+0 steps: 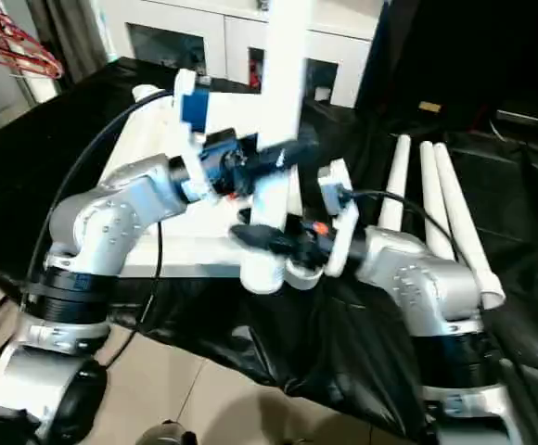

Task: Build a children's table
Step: Pick table leg

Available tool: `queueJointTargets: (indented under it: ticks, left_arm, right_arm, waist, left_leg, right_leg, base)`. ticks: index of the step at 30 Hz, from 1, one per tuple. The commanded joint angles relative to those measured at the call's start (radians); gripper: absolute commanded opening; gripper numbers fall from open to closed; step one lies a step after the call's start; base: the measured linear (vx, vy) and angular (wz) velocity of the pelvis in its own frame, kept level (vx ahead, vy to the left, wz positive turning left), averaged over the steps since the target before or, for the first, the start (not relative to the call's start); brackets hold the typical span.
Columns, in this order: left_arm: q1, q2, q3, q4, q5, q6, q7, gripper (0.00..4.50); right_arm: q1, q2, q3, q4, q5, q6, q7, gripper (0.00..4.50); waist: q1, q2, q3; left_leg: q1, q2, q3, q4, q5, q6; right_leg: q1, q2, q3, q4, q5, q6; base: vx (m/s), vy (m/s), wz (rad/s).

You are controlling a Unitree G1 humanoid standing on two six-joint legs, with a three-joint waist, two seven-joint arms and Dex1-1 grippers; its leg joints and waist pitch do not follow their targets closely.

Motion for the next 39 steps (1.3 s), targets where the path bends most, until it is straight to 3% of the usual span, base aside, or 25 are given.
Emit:
queueJointTargets:
  ticks: [1, 3, 5, 8, 11, 14, 15, 17, 19, 22, 24, 32, 39]
  left_arm:
    - [-0.035, -0.015, -0.022, 0.014, 0.076, -0.044, 0.098, 2.79]
    - [-0.048, -0.034, 0.009, 0.030, 0.089, -0.050, 0.172, 3.01]
    - [-0.053, -0.046, 0.030, 0.026, 0.080, -0.041, 0.201, 2.54]
    - [-0.055, -0.056, 0.039, 0.021, 0.082, -0.039, 0.234, 2.59]
    - [-0.050, -0.079, 0.039, 0.012, 0.075, -0.032, 0.259, 2.06]
    - [-0.052, -0.089, 0.043, 0.019, 0.079, -0.042, 0.275, 2.22]
    - [-0.052, -0.095, 0.048, 0.018, 0.071, -0.034, 0.285, 1.93]
    - [-0.053, -0.097, 0.049, 0.019, 0.068, -0.032, 0.288, 1.89]
    - [-0.052, -0.101, 0.049, 0.016, 0.058, -0.026, 0.283, 1.82]
    - [-0.054, -0.105, 0.049, 0.017, 0.052, -0.025, 0.281, 1.82]
    - [-0.056, -0.103, 0.045, 0.017, 0.049, -0.025, 0.271, 1.82]
    - [-0.067, -0.083, 0.024, 0.013, 0.044, -0.023, 0.208, 1.82]
    - [-0.061, -0.081, 0.002, -0.009, 0.029, -0.013, 0.162, 1.82]
  right_arm:
    - [-0.010, 0.016, -0.008, -0.002, -0.023, -0.025, -0.061, 1.94]
    - [-0.013, 0.029, -0.015, -0.001, -0.028, -0.036, -0.091, 1.92]
    - [-0.014, 0.041, -0.020, -0.006, -0.029, -0.039, -0.113, 1.91]
    - [-0.015, 0.047, -0.021, -0.011, -0.034, -0.039, -0.127, 1.91]
    - [-0.022, 0.054, -0.024, -0.009, -0.044, -0.033, -0.160, 1.90]
    - [-0.032, 0.056, -0.025, 0.004, -0.048, -0.035, -0.179, 1.90]
    - [-0.037, 0.047, -0.014, 0.010, -0.058, -0.040, -0.173, 1.90]
    - [-0.040, 0.043, -0.011, 0.013, -0.059, -0.039, -0.168, 1.90]
    - [-0.037, 0.018, 0.008, 0.016, -0.062, -0.034, -0.125, 2.46]
    - [-0.046, -0.006, 0.011, 0.026, -0.051, -0.014, -0.090, 2.62]
    - [-0.055, -0.027, 0.015, 0.032, -0.047, -0.009, -0.065, 2.99]
    - [-0.096, -0.131, 0.033, 0.078, -0.042, 0.031, 0.052, 3.08]
    - [-0.106, -0.179, 0.083, 0.108, -0.055, 0.043, 0.133, 3.08]
  waist:
    - [-0.003, -0.010, -0.084]
    - [-0.001, -0.007, -0.084]
    - [-0.001, -0.011, -0.084]
    - [-0.001, -0.011, -0.084]
    - [-0.001, -0.011, -0.083]
    - [-0.001, -0.010, -0.083]
    - [-0.002, -0.009, -0.083]
    - [-0.003, -0.010, -0.083]
    - [-0.001, -0.011, -0.083]
    - [0.000, -0.012, -0.083]
    - [0.000, -0.013, -0.084]
    - [0.003, -0.017, -0.083]
    - [0.003, -0.023, -0.084]
  left_leg:
    - [0.013, 0.060, -0.023, -0.068, -0.016, 0.043]
    - [0.013, 0.060, -0.023, -0.068, -0.015, 0.040]
    - [0.012, 0.058, -0.021, -0.067, -0.019, 0.039]
    - [0.010, 0.057, -0.022, -0.067, -0.013, 0.044]
    - [0.007, 0.056, -0.023, -0.067, -0.015, 0.049]
    - [0.009, 0.056, -0.022, -0.066, -0.020, 0.048]
    - [0.008, 0.057, -0.023, -0.067, -0.020, 0.046]
    - [0.009, 0.056, -0.022, -0.067, -0.025, 0.046]
    - [0.010, 0.056, -0.022, -0.067, -0.021, 0.049]
    - [0.008, 0.055, -0.022, -0.065, -0.016, 0.060]
    - [0.008, 0.055, -0.022, -0.064, -0.012, 0.063]
    - [0.008, 0.055, -0.021, -0.062, -0.012, 0.075]
    - [0.007, 0.055, -0.020, -0.059, -0.001, 0.093]
  right_leg:
    - [0.066, -0.107, 0.060, -0.071, -0.110, -0.167]
    - [0.066, -0.108, 0.060, -0.070, -0.102, -0.167]
    - [0.069, -0.108, 0.061, -0.069, -0.093, -0.170]
    - [0.069, -0.109, 0.059, -0.069, -0.082, -0.174]
    - [0.071, -0.109, 0.059, -0.069, -0.084, -0.171]
    - [0.068, -0.108, 0.059, -0.071, -0.095, -0.169]
    - [0.069, -0.108, 0.058, -0.071, -0.098, -0.170]
    - [0.069, -0.108, 0.059, -0.072, -0.103, -0.168]
    - [0.070, -0.107, 0.059, -0.071, -0.095, -0.167]
    - [0.071, -0.108, 0.059, -0.069, -0.080, -0.171]
    - [0.070, -0.108, 0.059, -0.069, -0.078, -0.173]
    - [0.070, -0.107, 0.058, -0.070, -0.098, -0.170]
    - [0.069, -0.109, 0.055, -0.069, -0.097, -0.184]
  base:
    - [0.000, 0.000, 0.00]
    - [0.000, 0.000, 0.00]
    - [0.000, 0.000, 0.00]
    - [0.000, 0.000, 0.00]
    - [0.000, 0.000, 0.00]
    - [0.000, 0.000, 0.00]
    - [0.000, 0.000, 0.00]
    - [0.000, 0.000, 0.00]
    - [0.000, 0.000, 0.00]
    - [0.000, 0.000, 0.00]
    - [0.000, 0.000, 0.00]
    - [0.000, 0.000, 0.00]
    - [0.000, 0.000, 0.00]
